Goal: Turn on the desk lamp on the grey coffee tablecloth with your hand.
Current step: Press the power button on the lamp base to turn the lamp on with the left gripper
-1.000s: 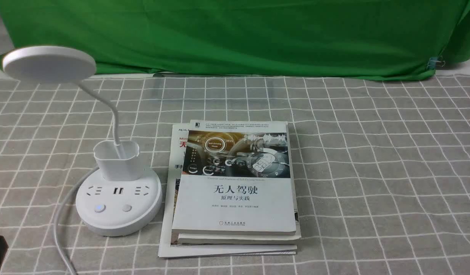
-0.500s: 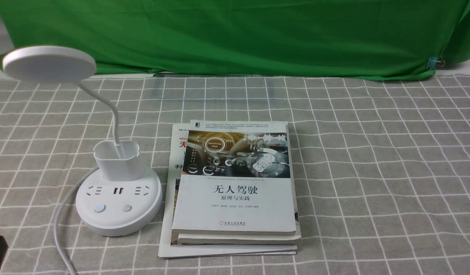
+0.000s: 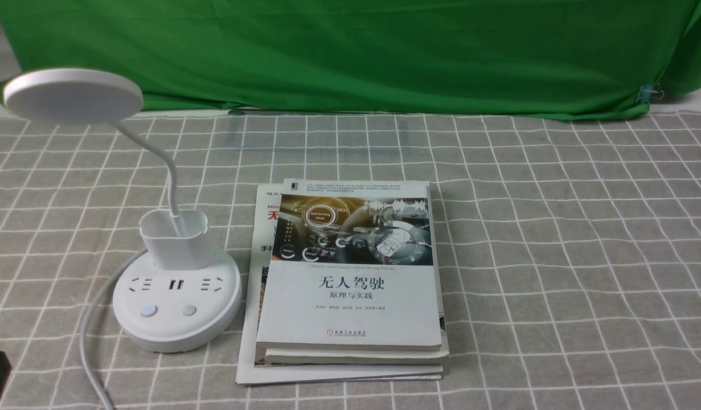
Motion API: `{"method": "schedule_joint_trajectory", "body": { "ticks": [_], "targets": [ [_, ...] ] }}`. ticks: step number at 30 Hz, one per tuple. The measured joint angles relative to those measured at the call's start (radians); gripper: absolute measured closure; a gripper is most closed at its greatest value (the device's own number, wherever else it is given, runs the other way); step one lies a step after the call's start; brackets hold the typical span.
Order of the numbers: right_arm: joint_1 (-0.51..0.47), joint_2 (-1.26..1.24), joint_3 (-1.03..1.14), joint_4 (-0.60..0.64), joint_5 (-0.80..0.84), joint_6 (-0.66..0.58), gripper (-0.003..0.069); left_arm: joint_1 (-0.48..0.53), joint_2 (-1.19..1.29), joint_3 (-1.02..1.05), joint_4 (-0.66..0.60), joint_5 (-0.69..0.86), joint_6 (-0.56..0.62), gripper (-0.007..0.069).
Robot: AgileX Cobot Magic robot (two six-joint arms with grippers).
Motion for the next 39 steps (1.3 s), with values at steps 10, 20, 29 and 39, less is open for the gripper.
{"method": "schedule_joint_trajectory", "body": {
  "ticks": [10, 20, 29, 39],
  "targets": [
    [0.000, 0.000, 0.000, 0.000, 0.000, 0.000, 0.0414, 0.000, 0.000, 0.000, 0.000, -0.213, 0.000, 0.0606],
    [0.000, 0.000, 0.000, 0.000, 0.000, 0.000, 0.0414, 0.000, 0.000, 0.000, 0.000, -0.315, 0.000, 0.0606],
    [0.000, 0.000, 0.000, 0.000, 0.000, 0.000, 0.0414, 0.000, -0.001, -0.020, -0.070, -0.437, -0.295, 0.0606],
    [0.000, 0.000, 0.000, 0.000, 0.000, 0.000, 0.0414, 0.000, 0.172, -0.473, -0.001, 0.109, -0.335, 0.0606]
  ]
}}
